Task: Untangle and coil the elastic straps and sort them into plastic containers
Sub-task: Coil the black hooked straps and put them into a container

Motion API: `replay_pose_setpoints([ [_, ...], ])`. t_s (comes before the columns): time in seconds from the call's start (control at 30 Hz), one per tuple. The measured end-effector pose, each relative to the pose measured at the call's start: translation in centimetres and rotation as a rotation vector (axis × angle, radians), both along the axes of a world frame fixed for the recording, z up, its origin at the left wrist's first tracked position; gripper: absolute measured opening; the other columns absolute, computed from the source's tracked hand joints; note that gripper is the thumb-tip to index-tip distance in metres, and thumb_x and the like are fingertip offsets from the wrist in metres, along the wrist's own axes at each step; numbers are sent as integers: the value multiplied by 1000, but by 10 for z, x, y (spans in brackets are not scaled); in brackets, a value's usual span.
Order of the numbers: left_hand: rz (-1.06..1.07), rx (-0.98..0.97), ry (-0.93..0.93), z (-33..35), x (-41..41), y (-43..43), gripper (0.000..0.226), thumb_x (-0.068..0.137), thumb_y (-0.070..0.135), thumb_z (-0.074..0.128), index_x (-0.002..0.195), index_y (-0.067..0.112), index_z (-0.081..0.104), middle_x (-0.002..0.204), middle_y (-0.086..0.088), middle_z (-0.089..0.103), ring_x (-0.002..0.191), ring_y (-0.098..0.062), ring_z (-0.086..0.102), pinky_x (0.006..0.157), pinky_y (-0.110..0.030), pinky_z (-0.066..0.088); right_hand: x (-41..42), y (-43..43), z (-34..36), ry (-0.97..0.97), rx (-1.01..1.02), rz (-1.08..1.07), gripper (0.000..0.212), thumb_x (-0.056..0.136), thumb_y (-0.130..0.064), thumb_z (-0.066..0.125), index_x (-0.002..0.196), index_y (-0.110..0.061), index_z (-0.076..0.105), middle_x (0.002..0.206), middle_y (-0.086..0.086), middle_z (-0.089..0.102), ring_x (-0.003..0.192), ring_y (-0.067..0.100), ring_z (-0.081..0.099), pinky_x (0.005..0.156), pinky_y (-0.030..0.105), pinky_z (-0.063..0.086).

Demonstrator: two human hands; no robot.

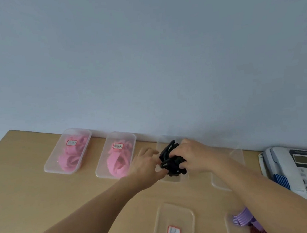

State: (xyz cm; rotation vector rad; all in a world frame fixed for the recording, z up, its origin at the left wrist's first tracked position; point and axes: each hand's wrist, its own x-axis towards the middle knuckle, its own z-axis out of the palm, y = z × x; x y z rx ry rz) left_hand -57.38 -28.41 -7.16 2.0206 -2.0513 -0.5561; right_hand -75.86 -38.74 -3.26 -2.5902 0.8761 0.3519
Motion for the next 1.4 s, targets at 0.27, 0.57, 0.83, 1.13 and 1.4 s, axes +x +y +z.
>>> replay_pose_setpoints([
  [0.27, -7, 94, -102, -13, -12, 6, 57, 87, 44, 58, 139, 27, 43, 156, 0, 25, 145, -22, 18, 113, -37, 31, 14, 1, -33, 59, -117, 217, 39, 85, -23, 66, 124, -23, 61, 116, 1, 46, 109, 23, 43, 81, 39, 45],
  [0.57, -38, 73, -131, -14, -15, 7, 52, 91, 45, 49, 141, 32, 44, 160, -2, 17, 149, -20, 8, 118, -37, 20, -5, 4, -51, -71, 7, 26, 58, 81, -39, 69, 135, -27, 52, 112, 0, 52, 105, 20, 47, 81, 31, 41],
  [0.83, -208, 85, -262, -24, -15, -4, 74, 98, 49, 35, 157, 18, 2, 165, 4, -13, 148, -13, -22, 123, -35, -2, -20, 13, -42, -241, -7, -204, 13, 86, -31, 70, 96, -25, 74, 98, -10, 60, 94, 12, 50, 80, 26, 41],
  [1.13, -307, 190, -358, -34, -21, -14, 67, 102, 46, 18, 157, 13, -2, 165, -3, -12, 150, -16, -19, 121, -43, -2, -24, 22, -53, -186, -136, -205, 19, 84, -35, 70, 102, -29, 69, 102, -12, 58, 90, 11, 39, 83, 29, 41],
  [1.4, -295, 186, -369, -33, -24, -35, 75, 99, 48, 24, 156, 9, -6, 162, -5, -23, 151, -18, -16, 123, -45, 3, -27, 18, -56, -135, -206, -192, 69, 82, -47, 67, 144, -27, 44, 148, -13, 39, 135, 16, 29, 108, 38, 34],
])
